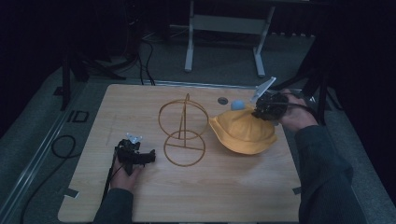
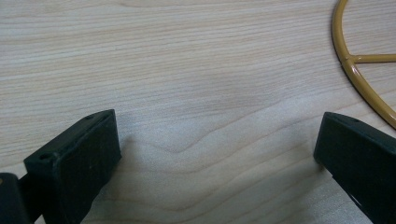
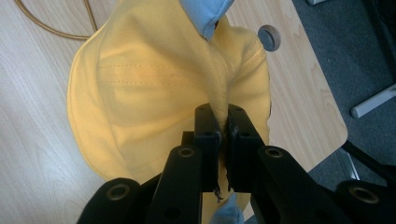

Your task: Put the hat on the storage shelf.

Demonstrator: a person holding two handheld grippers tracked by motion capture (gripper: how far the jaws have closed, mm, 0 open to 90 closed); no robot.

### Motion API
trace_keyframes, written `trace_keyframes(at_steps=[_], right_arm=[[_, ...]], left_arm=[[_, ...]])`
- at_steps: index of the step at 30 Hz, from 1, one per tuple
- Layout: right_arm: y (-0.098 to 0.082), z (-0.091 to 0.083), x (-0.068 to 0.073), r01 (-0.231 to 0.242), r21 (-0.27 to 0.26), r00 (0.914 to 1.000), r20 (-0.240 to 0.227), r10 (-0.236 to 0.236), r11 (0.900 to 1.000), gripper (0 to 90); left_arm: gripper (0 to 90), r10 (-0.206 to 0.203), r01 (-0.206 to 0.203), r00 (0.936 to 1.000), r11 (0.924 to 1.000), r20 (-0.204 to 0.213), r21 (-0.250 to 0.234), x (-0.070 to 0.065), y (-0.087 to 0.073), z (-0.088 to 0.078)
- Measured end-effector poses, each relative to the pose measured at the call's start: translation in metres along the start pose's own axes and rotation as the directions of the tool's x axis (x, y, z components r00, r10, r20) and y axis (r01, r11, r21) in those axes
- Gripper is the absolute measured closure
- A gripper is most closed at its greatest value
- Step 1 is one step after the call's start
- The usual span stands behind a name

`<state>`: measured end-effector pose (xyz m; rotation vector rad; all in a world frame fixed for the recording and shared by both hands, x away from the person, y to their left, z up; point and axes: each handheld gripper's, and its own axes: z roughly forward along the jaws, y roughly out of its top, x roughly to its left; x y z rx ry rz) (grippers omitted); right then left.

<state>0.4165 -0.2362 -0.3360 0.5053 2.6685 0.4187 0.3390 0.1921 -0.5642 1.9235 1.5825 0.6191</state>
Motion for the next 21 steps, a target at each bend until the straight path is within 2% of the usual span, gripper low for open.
trace_keyframes(at_steps=[21], right_arm=[[0.001, -0.018, -0.009, -0.016, -0.02, 0.9998, 0.011, 0.016, 1.0, 85.0]], left_arm=[[0.4, 0.0, 0.0, 1.0, 1.0, 0.0, 0.0, 0.0, 0.0, 0.0]])
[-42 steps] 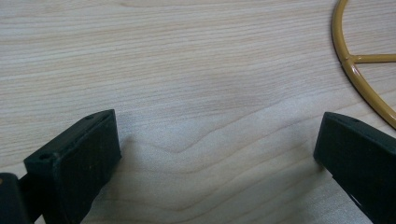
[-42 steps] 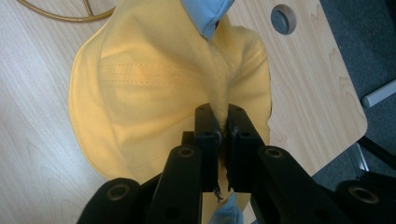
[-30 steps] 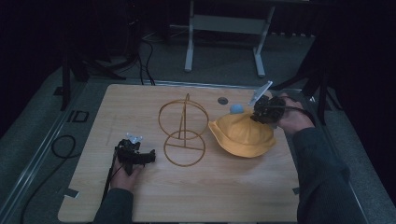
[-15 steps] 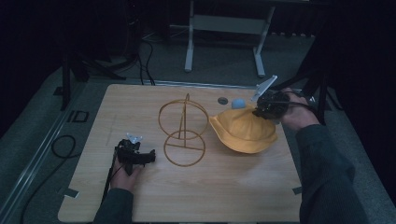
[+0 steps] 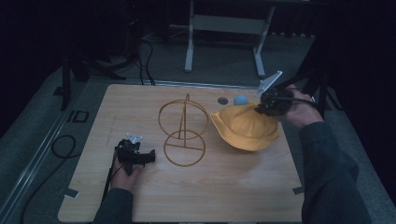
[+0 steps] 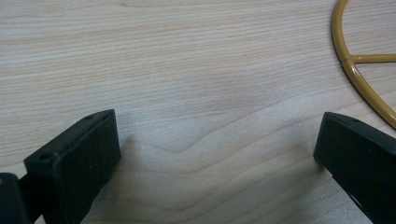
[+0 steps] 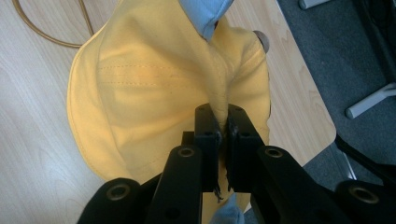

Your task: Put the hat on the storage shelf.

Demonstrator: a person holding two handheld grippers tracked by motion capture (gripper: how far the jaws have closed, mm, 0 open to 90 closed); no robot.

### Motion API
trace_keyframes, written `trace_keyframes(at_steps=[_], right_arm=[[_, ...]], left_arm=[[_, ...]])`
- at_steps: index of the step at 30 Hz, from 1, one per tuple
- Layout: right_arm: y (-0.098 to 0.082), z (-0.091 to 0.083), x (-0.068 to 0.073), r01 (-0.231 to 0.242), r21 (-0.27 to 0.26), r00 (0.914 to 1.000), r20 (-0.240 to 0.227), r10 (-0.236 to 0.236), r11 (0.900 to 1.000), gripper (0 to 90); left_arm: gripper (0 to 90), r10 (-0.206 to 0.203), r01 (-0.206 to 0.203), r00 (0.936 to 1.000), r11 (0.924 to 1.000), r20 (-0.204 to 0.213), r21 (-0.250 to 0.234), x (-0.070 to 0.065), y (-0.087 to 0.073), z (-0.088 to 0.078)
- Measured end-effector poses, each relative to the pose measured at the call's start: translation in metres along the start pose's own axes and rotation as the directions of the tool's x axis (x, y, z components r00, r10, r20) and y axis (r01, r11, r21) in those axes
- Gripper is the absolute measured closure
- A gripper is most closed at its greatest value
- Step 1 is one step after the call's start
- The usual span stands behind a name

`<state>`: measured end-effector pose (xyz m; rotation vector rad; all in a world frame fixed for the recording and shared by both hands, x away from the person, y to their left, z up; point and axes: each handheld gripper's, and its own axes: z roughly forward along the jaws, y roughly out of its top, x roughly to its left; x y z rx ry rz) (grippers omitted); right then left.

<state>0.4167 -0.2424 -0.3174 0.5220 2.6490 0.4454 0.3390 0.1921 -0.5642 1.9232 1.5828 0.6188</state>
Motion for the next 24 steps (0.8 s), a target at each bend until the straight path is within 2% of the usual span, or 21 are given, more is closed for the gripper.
trace_keyframes(at_steps=[11, 24], right_arm=[[0.003, -0.013, -0.004, -0.005, -0.033, 1.0, 0.003, 0.005, 0.999, 85.1], [0.006, -0.018, -0.008, -0.017, -0.041, 0.9998, -0.005, 0.017, 0.999, 85.1]], left_arm=[[0.4, 0.0, 0.0, 1.0, 1.0, 0.0, -0.001, 0.0, 0.0, 0.0], [0.4, 0.0, 0.0, 1.0, 1.0, 0.0, -0.001, 0.0, 0.0, 0.0]])
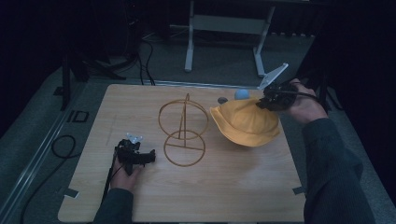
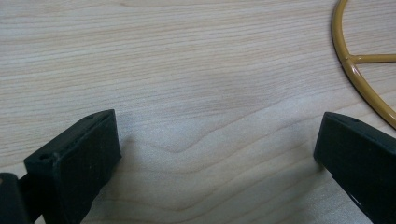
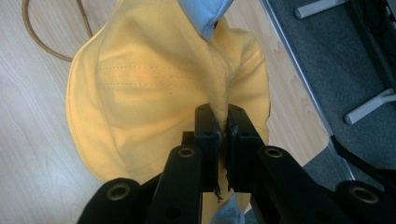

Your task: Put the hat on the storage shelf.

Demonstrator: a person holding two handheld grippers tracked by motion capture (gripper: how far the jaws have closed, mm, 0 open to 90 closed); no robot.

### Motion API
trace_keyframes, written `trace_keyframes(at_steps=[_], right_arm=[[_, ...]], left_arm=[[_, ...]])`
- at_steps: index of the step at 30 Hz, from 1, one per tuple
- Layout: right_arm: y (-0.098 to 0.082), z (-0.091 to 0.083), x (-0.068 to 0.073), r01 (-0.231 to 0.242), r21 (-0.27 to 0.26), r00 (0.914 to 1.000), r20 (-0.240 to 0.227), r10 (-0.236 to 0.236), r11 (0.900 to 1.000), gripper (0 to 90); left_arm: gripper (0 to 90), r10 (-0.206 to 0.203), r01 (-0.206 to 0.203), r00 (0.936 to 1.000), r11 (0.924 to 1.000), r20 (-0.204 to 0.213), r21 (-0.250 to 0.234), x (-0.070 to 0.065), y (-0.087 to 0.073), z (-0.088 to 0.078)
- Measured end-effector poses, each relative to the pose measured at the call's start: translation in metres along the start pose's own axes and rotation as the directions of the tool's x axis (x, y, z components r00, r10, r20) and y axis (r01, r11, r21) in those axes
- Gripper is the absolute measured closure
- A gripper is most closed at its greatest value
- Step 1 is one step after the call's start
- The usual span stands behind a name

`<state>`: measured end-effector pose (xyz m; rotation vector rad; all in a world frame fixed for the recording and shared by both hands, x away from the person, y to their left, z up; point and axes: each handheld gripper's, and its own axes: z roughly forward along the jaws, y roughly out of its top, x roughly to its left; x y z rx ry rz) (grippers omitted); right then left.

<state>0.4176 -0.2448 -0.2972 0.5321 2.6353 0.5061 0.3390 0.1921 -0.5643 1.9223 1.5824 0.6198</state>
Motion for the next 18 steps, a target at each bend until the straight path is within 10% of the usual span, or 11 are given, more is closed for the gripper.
trace_keyframes(at_steps=[18], right_arm=[[0.009, -0.013, -0.006, -0.012, -0.047, 0.9999, -0.006, 0.012, 0.999, 85.1]], left_arm=[[0.4, 0.001, -0.001, 1.0, 1.0, 0.0, 0.002, 0.0, 0.0, 0.0]])
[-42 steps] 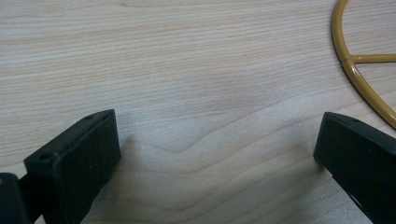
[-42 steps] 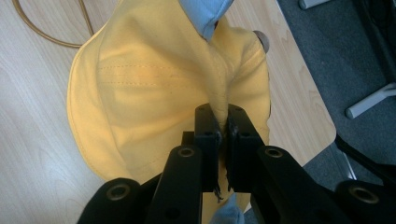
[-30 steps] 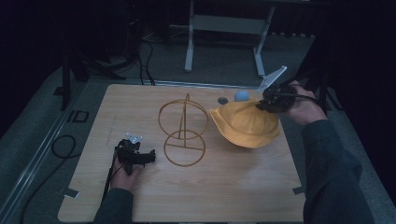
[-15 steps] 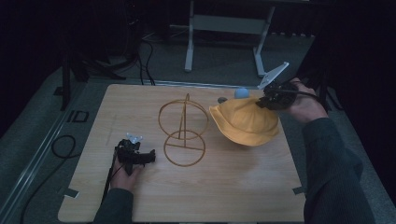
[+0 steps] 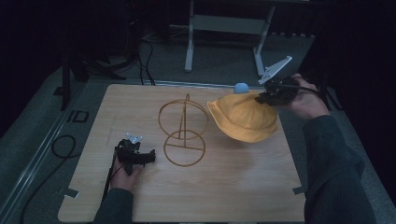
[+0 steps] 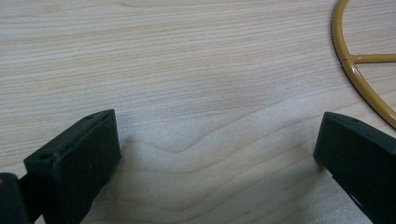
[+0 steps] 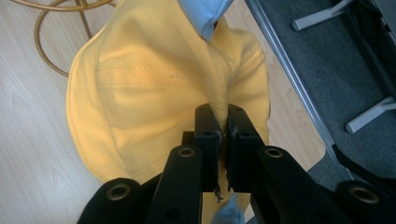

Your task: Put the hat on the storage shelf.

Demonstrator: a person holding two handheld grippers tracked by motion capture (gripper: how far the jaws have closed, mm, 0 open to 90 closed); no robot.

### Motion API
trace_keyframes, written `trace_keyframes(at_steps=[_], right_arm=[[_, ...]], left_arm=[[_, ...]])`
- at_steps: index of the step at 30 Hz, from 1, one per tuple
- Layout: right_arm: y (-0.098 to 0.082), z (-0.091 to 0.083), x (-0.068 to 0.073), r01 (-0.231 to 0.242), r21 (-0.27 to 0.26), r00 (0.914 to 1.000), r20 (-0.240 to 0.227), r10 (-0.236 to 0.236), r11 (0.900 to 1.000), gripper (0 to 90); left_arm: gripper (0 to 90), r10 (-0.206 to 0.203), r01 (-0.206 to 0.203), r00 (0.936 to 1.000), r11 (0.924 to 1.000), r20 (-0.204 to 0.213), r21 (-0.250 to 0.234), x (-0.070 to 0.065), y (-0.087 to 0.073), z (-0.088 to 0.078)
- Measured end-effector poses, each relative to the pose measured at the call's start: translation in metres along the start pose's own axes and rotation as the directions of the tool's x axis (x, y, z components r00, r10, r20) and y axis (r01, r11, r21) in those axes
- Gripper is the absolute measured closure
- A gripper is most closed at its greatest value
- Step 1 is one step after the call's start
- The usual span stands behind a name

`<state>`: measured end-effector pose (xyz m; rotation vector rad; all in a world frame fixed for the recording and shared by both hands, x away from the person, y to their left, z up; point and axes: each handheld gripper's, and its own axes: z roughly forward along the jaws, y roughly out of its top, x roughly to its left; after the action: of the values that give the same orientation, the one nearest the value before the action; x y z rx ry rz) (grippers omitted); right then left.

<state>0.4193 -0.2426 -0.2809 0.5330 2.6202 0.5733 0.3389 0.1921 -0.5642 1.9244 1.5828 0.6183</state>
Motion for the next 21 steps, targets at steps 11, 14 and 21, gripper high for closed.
trace_keyframes(at_steps=[11, 14, 21], right_arm=[[0.003, -0.01, -0.001, 0.003, -0.025, 1.0, 0.006, -0.003, 1.0, 85.1], [0.003, -0.012, -0.002, 0.001, -0.027, 1.0, 0.008, -0.001, 1.0, 85.1], [0.004, -0.017, -0.003, -0.005, -0.05, 0.9999, 0.01, 0.005, 0.999, 85.1]], left_arm=[[0.4, 0.001, -0.001, 1.0, 1.0, 0.0, 0.0, 0.0, 0.0, 0.0], [0.4, 0.002, -0.002, 1.0, 1.0, 0.0, 0.0, 0.0, 0.0, 0.0], [0.4, -0.001, 0.001, 1.0, 1.0, 0.0, -0.001, 0.0, 0.0, 0.0]])
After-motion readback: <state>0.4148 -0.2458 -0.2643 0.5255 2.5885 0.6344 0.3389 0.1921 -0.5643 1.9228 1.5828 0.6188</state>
